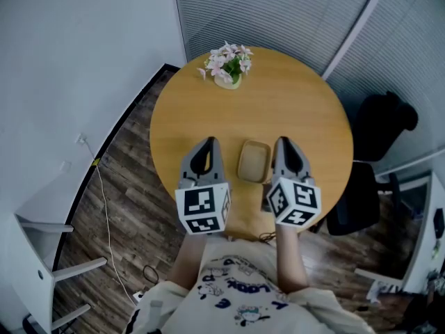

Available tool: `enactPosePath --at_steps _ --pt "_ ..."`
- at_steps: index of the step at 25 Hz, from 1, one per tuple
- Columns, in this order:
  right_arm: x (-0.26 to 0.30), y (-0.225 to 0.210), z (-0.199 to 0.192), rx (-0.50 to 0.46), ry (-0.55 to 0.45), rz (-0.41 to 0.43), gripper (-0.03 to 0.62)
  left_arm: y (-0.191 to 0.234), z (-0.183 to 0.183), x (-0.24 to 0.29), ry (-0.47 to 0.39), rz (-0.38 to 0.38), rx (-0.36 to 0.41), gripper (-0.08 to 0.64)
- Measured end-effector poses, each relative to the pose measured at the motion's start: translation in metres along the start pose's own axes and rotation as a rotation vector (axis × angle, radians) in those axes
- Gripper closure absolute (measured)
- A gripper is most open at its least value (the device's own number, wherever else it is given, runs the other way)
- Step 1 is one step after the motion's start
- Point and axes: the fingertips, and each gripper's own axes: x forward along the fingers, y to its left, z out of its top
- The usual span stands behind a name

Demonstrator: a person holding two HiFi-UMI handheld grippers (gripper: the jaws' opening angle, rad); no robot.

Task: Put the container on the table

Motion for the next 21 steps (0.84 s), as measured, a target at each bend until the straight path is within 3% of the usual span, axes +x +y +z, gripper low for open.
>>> enactPosePath --at_steps 21 --pt "-0.0044 -0.0031 -0.0027 -0.009 0.012 0.003 0.575 -0.0096 0.0044 -0.0022 -0.012 -0.009 -0.001 0.557"
